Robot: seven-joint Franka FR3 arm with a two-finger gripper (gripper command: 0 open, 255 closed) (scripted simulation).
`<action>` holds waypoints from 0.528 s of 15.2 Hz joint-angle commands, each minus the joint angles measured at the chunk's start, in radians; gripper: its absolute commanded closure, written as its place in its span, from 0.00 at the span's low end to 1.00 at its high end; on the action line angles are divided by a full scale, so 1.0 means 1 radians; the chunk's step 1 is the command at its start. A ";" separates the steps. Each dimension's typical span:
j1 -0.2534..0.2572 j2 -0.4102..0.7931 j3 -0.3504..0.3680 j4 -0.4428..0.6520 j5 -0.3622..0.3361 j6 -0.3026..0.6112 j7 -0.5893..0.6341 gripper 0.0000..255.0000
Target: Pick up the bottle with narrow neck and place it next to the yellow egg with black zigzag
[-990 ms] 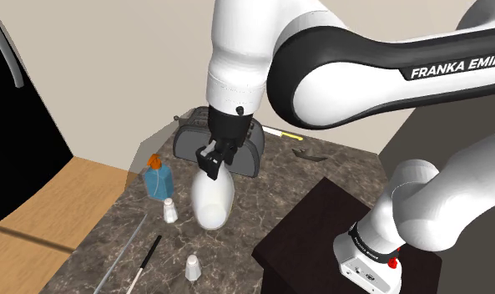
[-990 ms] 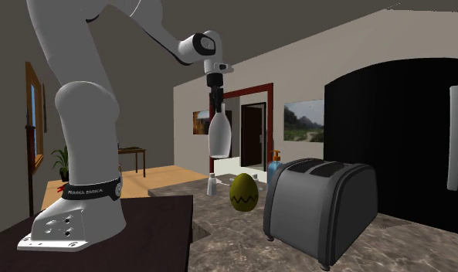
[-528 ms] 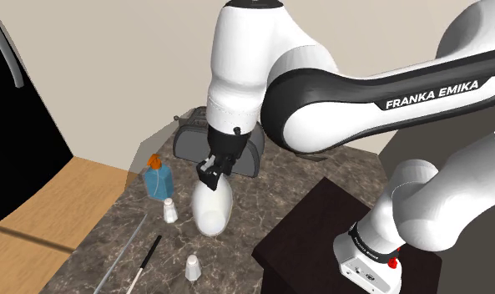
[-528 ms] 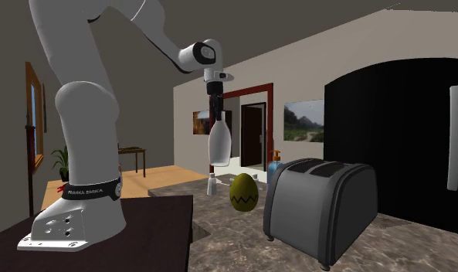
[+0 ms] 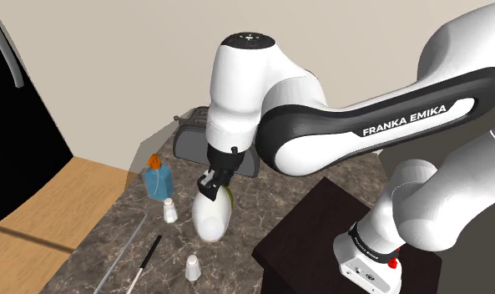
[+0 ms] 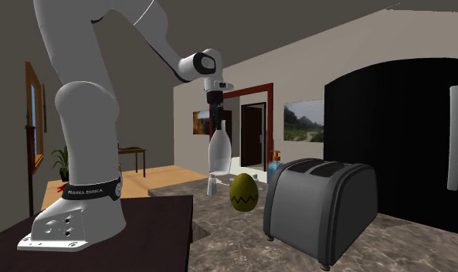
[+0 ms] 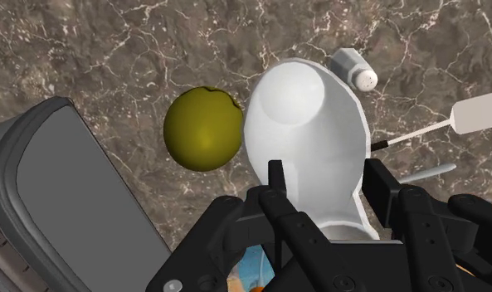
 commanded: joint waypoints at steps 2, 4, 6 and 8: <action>-0.001 0.019 0.007 -0.026 -0.006 0.045 0.008 1.00; -0.002 0.032 0.011 -0.043 -0.011 0.074 0.013 1.00; -0.003 0.047 0.015 -0.058 -0.017 0.102 0.018 1.00; -0.004 0.062 0.019 -0.073 -0.024 0.131 0.024 1.00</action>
